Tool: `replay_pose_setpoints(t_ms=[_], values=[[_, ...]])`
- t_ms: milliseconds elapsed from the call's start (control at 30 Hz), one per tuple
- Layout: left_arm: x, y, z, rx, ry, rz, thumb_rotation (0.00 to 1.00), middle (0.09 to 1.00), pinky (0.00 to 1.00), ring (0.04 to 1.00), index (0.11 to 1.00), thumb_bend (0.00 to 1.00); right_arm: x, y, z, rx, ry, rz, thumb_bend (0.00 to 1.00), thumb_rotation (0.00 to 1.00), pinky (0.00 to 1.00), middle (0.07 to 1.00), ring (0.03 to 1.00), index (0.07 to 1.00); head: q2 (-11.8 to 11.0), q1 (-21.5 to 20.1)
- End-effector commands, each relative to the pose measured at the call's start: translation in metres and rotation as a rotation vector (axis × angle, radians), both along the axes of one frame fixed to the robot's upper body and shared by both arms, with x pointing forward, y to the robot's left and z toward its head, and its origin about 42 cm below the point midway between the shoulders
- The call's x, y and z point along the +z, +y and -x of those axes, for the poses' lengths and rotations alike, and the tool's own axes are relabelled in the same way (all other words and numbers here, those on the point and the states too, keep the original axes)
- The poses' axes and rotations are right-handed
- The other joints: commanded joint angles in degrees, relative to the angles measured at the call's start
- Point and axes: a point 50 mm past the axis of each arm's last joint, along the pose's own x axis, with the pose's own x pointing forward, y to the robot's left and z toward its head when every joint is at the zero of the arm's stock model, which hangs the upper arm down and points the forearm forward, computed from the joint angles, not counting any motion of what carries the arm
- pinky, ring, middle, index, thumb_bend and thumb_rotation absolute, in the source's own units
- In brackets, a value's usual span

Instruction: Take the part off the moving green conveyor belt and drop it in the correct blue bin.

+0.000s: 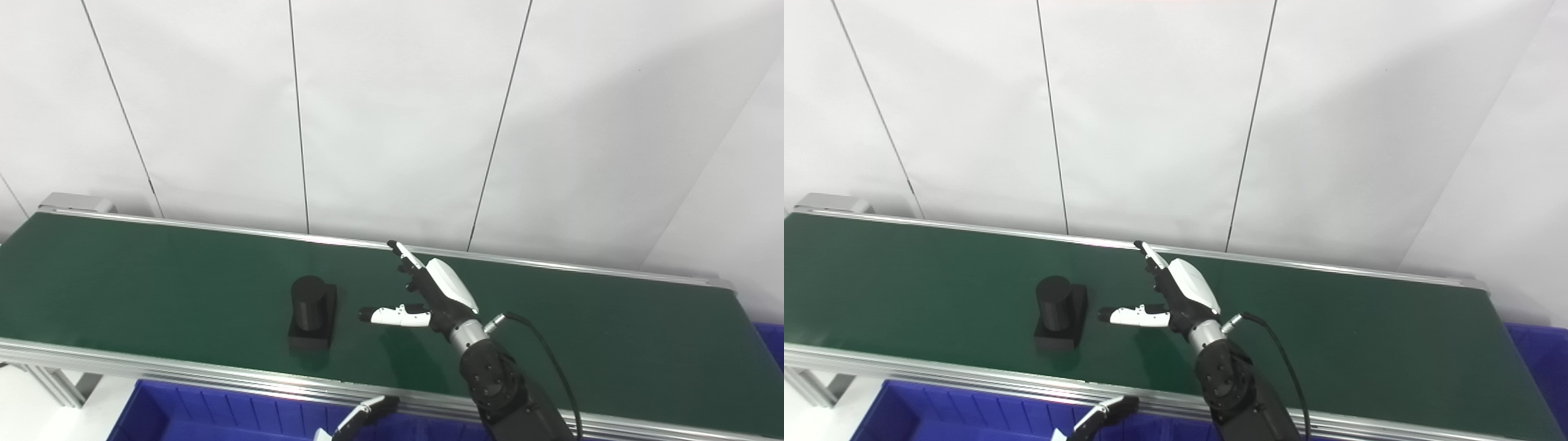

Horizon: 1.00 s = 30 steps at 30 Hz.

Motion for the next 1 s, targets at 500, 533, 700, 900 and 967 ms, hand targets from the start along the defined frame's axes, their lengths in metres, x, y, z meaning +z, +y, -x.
replay_pose_setpoints(t_ms=[500,533,700,900,967], values=[[0.016,-0.009,0.004,-0.023,-0.095,0.04,0.88,0.725,0.69,0.71,0.714,0.83,0.02,0.039,-0.027,0.062,-0.041,0.073,0.98,0.63,0.84,0.982,0.919,0.983,2.38,1.18],[0.016,-0.01,0.004,-0.027,-0.101,0.038,0.88,0.725,0.68,0.707,0.715,0.83,0.02,0.04,-0.027,0.067,-0.04,0.076,0.98,0.63,0.84,0.982,0.92,0.982,2.53,1.37],[0.017,-0.012,0.003,-0.046,-0.118,0.029,0.87,0.712,0.65,0.687,0.718,0.79,0.016,0.049,-0.025,0.092,-0.02,0.094,1.0,0.64,0.84,0.984,0.924,0.983,2.97,1.56],[0.021,-0.015,0.006,-0.006,-0.161,0.036,0.88,0.675,0.61,0.649,0.677,0.78,0.009,0.058,-0.021,0.119,0.003,0.099,1.0,0.6,0.88,0.991,0.936,0.986,3.51,1.71],[0.024,-0.016,0.008,0.04,-0.192,0.054,0.93,0.639,0.56,0.613,0.636,0.78,0.005,0.059,-0.021,0.121,0.015,0.101,1.0,0.58,0.88,0.994,0.935,0.985,3.74,1.75]])
